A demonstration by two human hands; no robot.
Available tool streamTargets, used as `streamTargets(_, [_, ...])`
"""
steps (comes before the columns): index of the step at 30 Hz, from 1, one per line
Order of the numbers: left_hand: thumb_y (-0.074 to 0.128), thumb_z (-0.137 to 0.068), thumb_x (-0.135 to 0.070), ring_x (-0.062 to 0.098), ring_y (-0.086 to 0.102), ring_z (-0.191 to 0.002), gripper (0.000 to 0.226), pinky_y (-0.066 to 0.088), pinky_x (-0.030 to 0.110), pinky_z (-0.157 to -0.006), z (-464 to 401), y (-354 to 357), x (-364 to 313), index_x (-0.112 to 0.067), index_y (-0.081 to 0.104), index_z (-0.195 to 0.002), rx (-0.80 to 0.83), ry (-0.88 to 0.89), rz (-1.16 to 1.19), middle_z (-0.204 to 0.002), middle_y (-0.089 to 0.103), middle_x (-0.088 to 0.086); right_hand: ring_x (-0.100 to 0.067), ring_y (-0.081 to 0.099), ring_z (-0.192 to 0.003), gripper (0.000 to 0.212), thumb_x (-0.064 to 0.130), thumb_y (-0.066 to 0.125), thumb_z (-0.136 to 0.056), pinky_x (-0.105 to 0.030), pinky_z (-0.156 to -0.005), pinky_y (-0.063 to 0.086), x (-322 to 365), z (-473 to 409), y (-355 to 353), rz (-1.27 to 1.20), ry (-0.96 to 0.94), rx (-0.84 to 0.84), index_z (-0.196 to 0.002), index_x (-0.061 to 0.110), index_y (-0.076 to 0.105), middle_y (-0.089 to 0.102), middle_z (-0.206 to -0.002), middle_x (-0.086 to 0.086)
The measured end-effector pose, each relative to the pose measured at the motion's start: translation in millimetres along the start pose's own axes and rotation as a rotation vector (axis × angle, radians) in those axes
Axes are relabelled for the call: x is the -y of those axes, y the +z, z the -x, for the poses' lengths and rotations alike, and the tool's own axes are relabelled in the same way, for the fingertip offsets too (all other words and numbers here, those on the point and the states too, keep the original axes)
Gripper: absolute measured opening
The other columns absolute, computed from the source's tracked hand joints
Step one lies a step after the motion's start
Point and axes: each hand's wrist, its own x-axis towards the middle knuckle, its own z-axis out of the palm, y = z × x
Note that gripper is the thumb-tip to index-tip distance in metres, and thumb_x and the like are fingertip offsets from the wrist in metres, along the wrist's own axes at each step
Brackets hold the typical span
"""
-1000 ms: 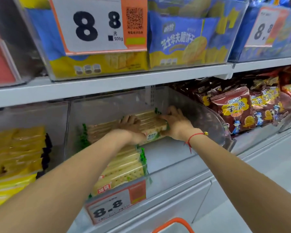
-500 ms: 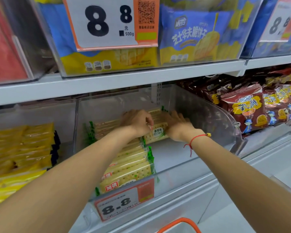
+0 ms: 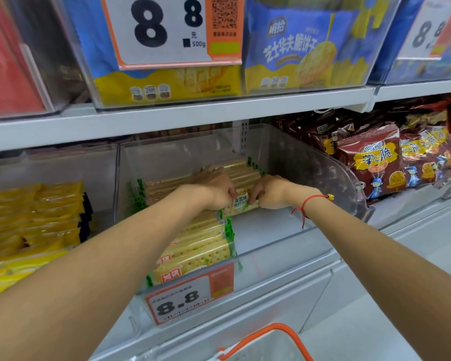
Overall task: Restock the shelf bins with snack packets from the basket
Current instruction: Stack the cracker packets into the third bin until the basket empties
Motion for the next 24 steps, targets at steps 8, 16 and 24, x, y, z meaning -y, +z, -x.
streamTargets(8, [0.033,-0.102,-0.038,0.027,0.002,-0.145,0.042,0.003,0.043,-0.118,23,-9,-9,-0.033,0.041,-0.143,0.185,-0.015,-0.150,-0.158,0.013,0.002,-0.026,0.038,-0.135,0.048,0.006,0.040,-0.093,-0.029,-0.109,0.031,6,25,-1,0.010,0.013,0.091,-0.139,0.018,0.047,0.041,-0.147,-0.006])
streamTargets(16, [0.047,-0.092,-0.024,0.026,0.043,-0.127,0.038,0.036,0.037,-0.101,114,-30,-9,-0.023,0.058,-0.128,-0.220,-0.132,-0.065,-0.133,0.054,0.004,-0.022,0.058,-0.107,0.032,0.015,0.051,-0.092,-0.030,-0.089,0.047,27,98,0,-0.190,-0.061,-0.269,-0.121,0.018,0.064,0.058,-0.127,-0.005])
streamTargets(24, [0.045,-0.093,-0.031,0.024,0.062,-0.105,0.027,0.050,0.036,-0.081,245,3,-10,-0.030,0.058,-0.116,-0.523,-0.265,0.279,-0.112,0.066,-0.007,-0.017,0.058,-0.071,0.009,0.017,0.062,-0.086,-0.030,-0.067,0.048,76,205,62,-0.497,-0.099,-0.576,-0.085,0.024,0.067,0.063,-0.078,0.003])
